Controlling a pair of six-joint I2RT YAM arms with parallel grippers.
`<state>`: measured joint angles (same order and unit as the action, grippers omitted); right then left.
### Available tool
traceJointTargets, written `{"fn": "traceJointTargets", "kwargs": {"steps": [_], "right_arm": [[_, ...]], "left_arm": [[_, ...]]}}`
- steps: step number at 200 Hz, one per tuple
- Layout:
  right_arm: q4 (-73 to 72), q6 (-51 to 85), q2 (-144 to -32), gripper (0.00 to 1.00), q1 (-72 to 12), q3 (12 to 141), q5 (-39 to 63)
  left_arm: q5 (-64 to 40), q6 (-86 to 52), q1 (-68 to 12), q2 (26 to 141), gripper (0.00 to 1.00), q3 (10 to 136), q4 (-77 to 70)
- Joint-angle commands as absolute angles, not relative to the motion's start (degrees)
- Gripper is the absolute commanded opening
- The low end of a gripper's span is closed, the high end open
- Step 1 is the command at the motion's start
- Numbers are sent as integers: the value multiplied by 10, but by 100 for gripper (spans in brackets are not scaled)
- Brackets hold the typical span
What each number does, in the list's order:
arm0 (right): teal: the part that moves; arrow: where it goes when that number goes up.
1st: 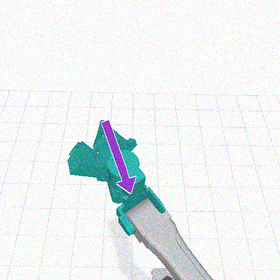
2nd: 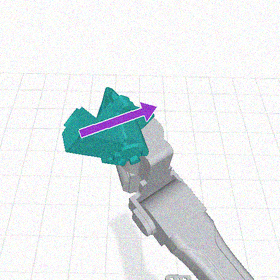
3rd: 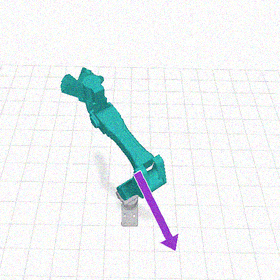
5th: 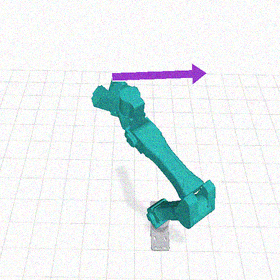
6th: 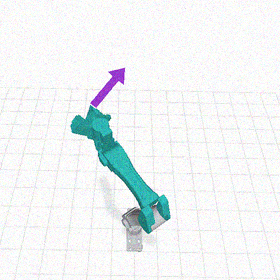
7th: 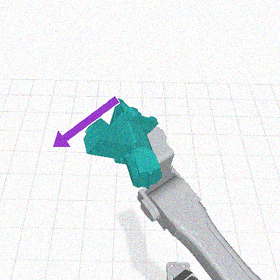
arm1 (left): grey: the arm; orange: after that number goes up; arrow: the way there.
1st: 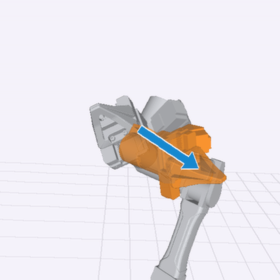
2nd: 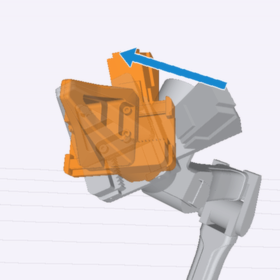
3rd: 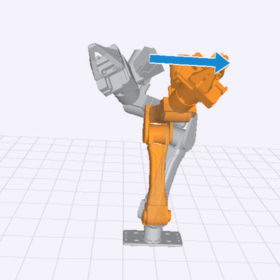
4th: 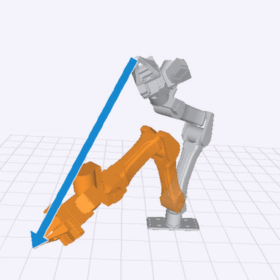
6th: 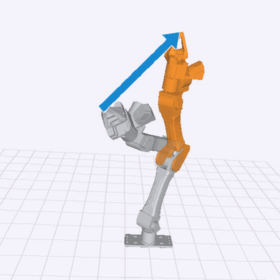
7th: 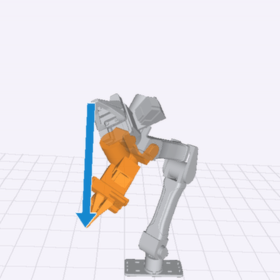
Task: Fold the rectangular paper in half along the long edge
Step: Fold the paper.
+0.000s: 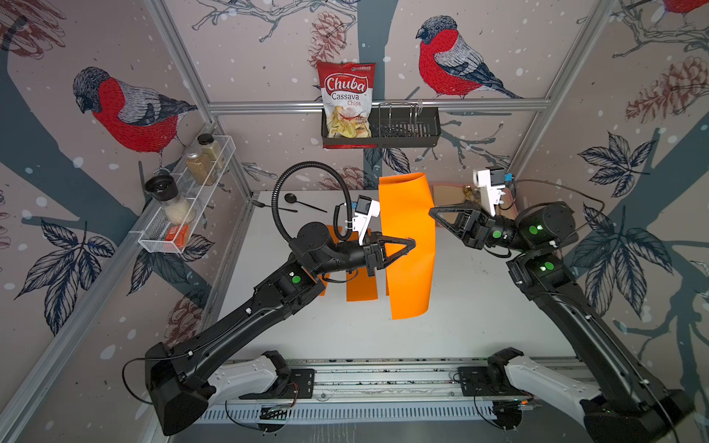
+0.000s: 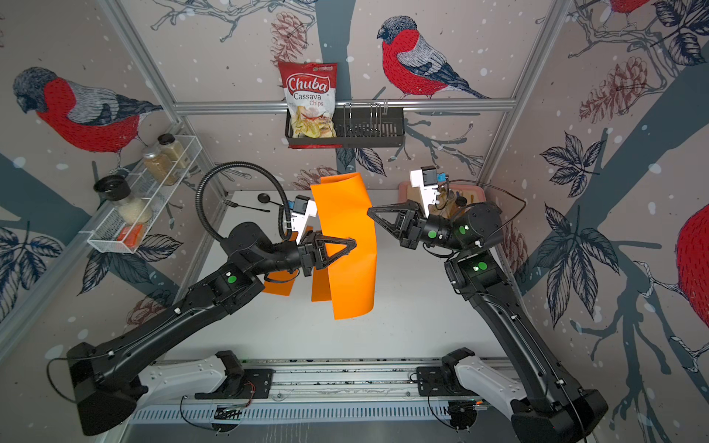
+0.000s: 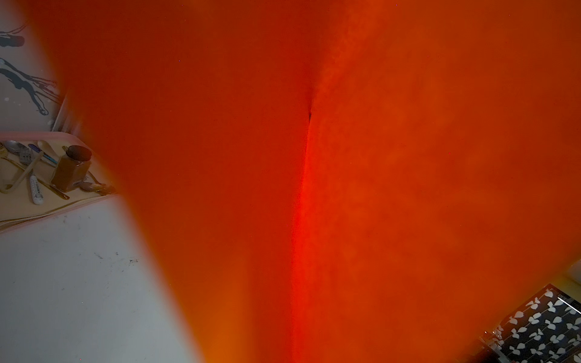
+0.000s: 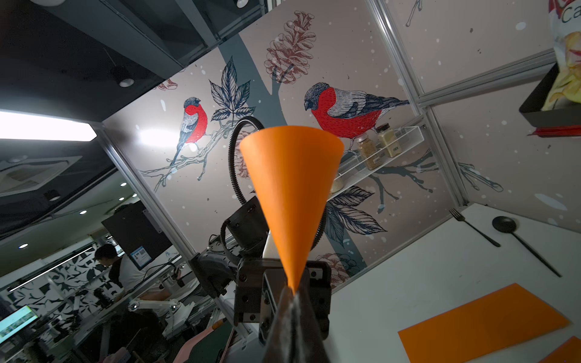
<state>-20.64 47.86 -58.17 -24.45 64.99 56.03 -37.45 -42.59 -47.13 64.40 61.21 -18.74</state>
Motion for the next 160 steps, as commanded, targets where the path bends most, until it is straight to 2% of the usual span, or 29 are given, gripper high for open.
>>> {"fn": "traceJointTargets", "kwargs": {"steps": [1,7,12,16,32,45,54,60,64,80,91,100,105,112,127,138,148,160], "right_arm": [[-239,481,-583,4,-243,657,557],[-238,481,-585,15,-243,660,557],[-238,482,-586,17,-241,662,557],[-239,483,-587,16,-239,662,557],[-245,486,-589,0,-238,663,557],[-247,486,-589,0,-237,664,557],[-247,486,-590,13,-237,668,558],[-247,487,-592,15,-236,669,557],[-249,488,-594,14,-235,670,558],[-258,491,-597,0,-235,671,560],[-262,493,-598,0,-234,671,558],[-262,494,-600,11,-234,673,558],[-264,495,-601,12,-234,674,558],[-268,498,-603,12,-233,674,560],[-277,501,-604,0,-233,672,560],[-279,502,-605,1,-232,673,560],[-279,502,-606,11,-231,674,559],[-284,505,-608,8,-230,674,559]], "left_arm": [[-383,-422,-474,642,0,614,-201],[-383,-422,-474,642,0,613,-202],[-383,-422,-474,643,0,613,-201],[-383,-423,-474,643,0,613,-202],[-384,-423,-475,643,0,614,-201],[-385,-422,-475,644,0,615,-202],[-385,-422,-475,644,0,614,-203],[-385,-422,-476,645,0,615,-202],[-386,-422,-476,645,0,615,-202],[-385,-422,-477,645,0,615,-203],[-386,-422,-478,646,0,615,-203],[-386,-422,-479,646,0,615,-203],[-386,-422,-479,646,0,615,-202],[-387,-422,-479,647,0,615,-201],[-388,-421,-481,648,0,615,-200],[-389,-420,-483,648,0,616,-199],[-389,-420,-483,649,0,616,-200],[-390,-419,-485,650,0,615,-201]]}}
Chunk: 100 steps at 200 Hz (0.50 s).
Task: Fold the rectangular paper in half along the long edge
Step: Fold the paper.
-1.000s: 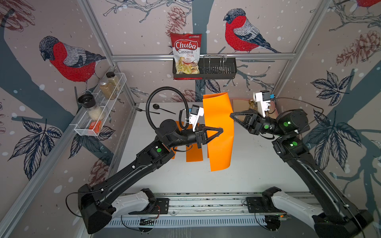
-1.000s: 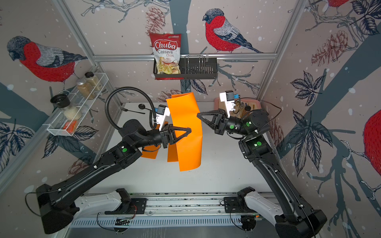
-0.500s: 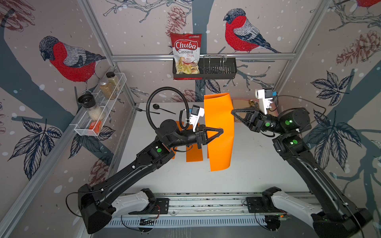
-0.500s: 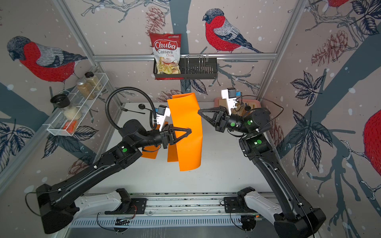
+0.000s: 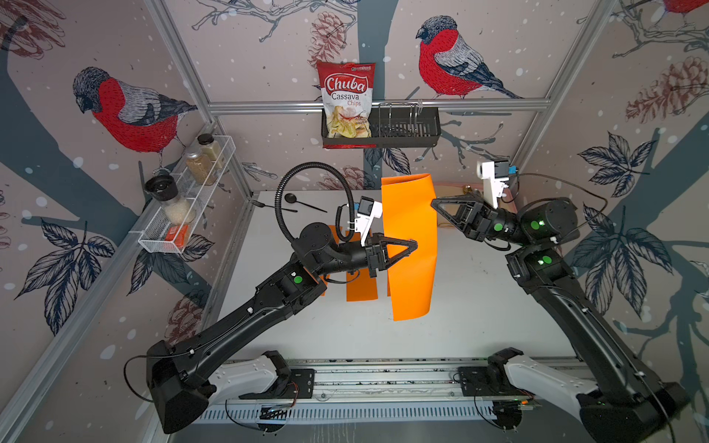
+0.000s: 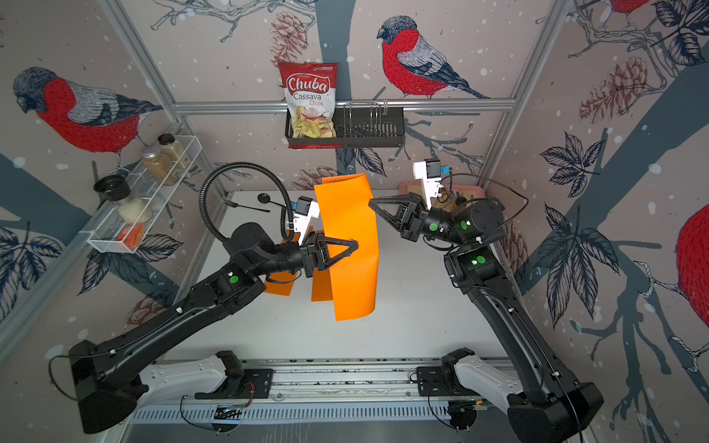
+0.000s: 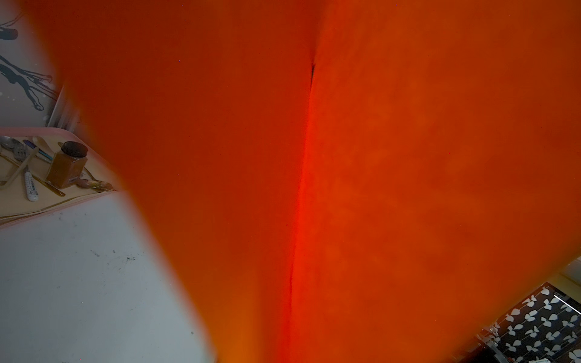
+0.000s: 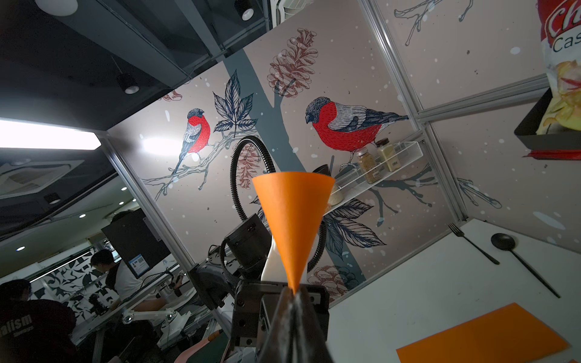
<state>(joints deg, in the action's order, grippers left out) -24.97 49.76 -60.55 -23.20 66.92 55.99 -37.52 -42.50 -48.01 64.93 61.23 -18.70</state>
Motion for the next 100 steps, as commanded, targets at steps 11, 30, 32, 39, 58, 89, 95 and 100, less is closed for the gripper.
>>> {"fn": "traceJointTargets", "kwargs": {"steps": [11,30,32,39,58,89,95,100], "right_arm": [[-292,509,-609,0,-229,671,561],[-293,509,-610,6,-229,672,558],[-293,509,-611,11,-229,673,558],[-294,511,-614,22,-227,675,557],[-311,523,-624,5,-227,681,564],[-320,526,-629,14,-226,693,561],[-322,526,-631,11,-226,694,563],[-325,527,-632,6,-226,694,564]], "left_arm": [[-390,-419,-485,651,0,616,-202],[-390,-419,-486,652,0,615,-202],[-390,-419,-486,652,0,616,-202],[-391,-420,-487,653,0,616,-202],[-391,-419,-486,655,0,616,-202],[-390,-418,-487,655,0,616,-202],[-391,-418,-488,655,0,616,-202],[-390,-418,-488,653,0,616,-202]]}}
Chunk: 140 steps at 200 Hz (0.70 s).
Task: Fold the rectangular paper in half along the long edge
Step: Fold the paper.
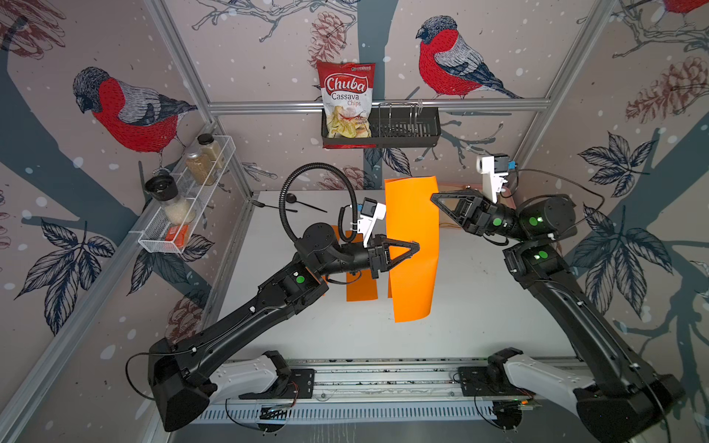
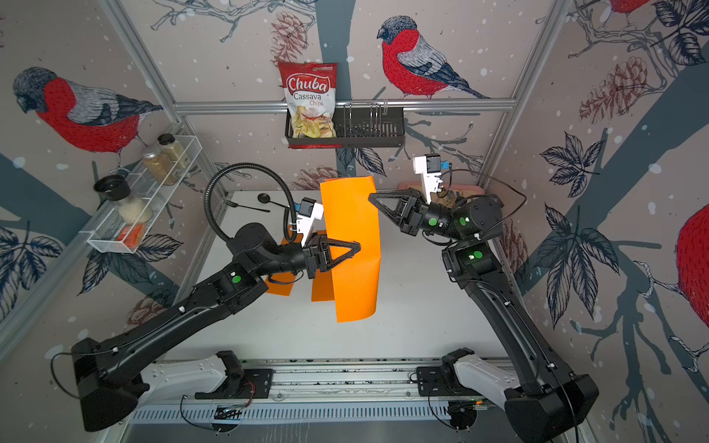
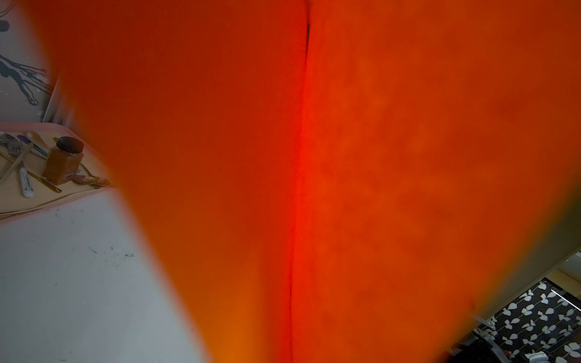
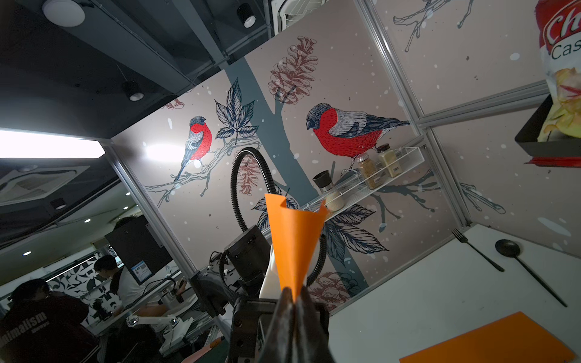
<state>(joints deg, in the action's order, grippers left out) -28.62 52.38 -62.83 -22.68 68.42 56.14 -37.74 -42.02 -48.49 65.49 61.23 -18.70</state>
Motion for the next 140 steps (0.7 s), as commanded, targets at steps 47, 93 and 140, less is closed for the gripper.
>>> {"fn": "traceJointTargets", "kwargs": {"steps": [47,93,140], "right_arm": [[-326,526,-637,0,-224,706,565],[-334,527,-644,0,-223,717,566],[-342,529,-651,0,-222,727,567]], "left_arm": [[-390,-417,-488,654,0,614,-200],[-390,-417,-489,655,0,616,-201],[-391,-417,-491,656,0,618,-201]]}}
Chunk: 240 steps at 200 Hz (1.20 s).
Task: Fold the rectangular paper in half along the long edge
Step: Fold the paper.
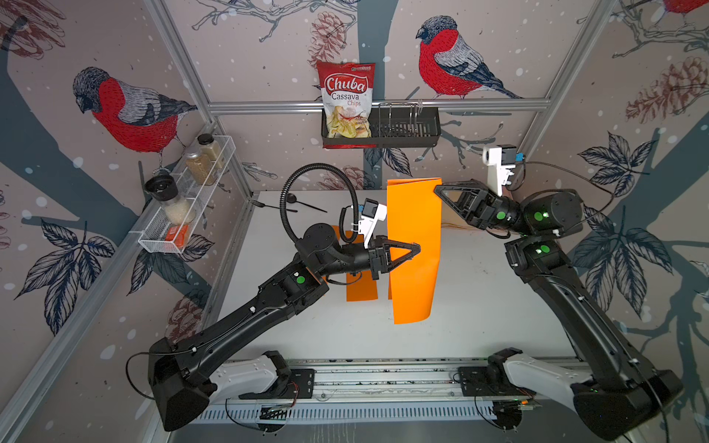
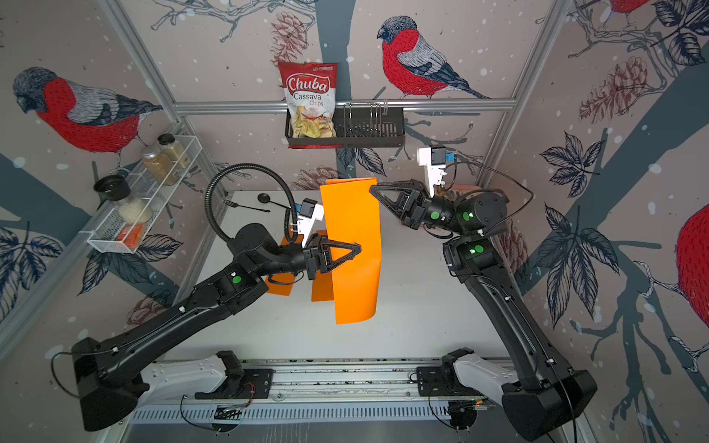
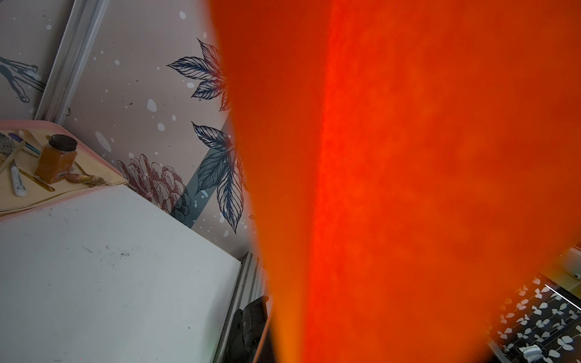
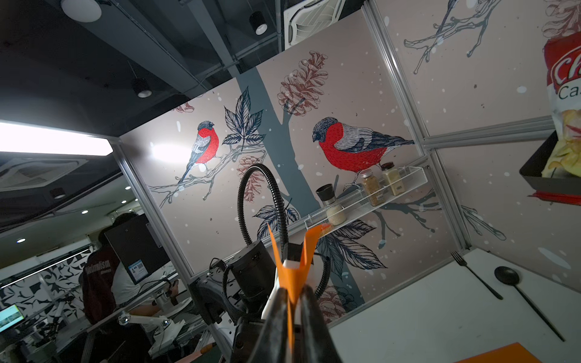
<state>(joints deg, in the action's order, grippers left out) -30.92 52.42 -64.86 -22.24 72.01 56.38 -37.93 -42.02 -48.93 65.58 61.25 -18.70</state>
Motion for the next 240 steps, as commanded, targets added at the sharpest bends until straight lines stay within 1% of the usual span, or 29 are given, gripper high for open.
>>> {"fn": "traceJointTargets", "kwargs": {"steps": [1,6,9,16,20,25,41,47,54,63,69,84,95,107,142,145,148,153,158,169,177,199,240], "right_arm": [[-342,529,-651,0,-222,727,568],[-342,529,-652,0,-222,727,568],[-341,529,-652,2,-222,728,567],[-338,528,-653,14,-221,731,566],[-336,527,-653,17,-221,732,565],[-335,526,-655,16,-221,735,566],[-337,526,-658,6,-221,737,568],[-337,526,-659,5,-221,737,568],[-336,526,-659,8,-221,740,567],[-334,526,-662,19,-220,743,567],[-334,526,-664,21,-220,745,568],[-340,531,-668,19,-220,748,572],[-341,531,-670,8,-219,749,573],[-344,532,-670,0,-219,748,572],[-344,536,-666,0,-219,745,579],[-341,536,-666,4,-219,745,581],[-336,534,-665,10,-218,745,581],[-327,531,-665,28,-217,747,581],[-317,529,-662,38,-215,747,582],[-308,526,-651,51,-211,738,581],[-297,521,-640,63,-210,729,578],[-255,502,-613,72,-211,707,579],[-136,436,-566,74,-243,693,567]], "left_arm": [[-391,-417,-491,656,0,617,-201],[-390,-417,-491,656,0,617,-201],[-390,-417,-492,657,0,617,-201],[-390,-416,-492,657,0,618,-200],[-390,-416,-492,657,0,618,-201],[-390,-416,-492,656,0,618,-201],[-390,-416,-492,656,0,618,-200],[-390,-416,-493,656,0,618,-200],[-389,-417,-493,656,0,618,-200],[-389,-416,-493,655,0,618,-199],[-389,-415,-493,654,0,618,-198],[-389,-414,-494,653,0,618,-196],[-388,-413,-494,651,0,618,-195],[-388,-413,-493,651,0,618,-194],[-387,-412,-494,651,0,623,-192],[-387,-411,-494,651,0,624,-191],[-387,-411,-494,651,0,624,-190],[-386,-410,-494,651,0,626,-189],[-386,-410,-494,650,0,627,-187],[-386,-409,-493,650,0,630,-185],[-382,-407,-494,649,0,631,-184],[-374,-406,-493,644,0,632,-180],[-359,-411,-493,646,0,637,-181]]}}
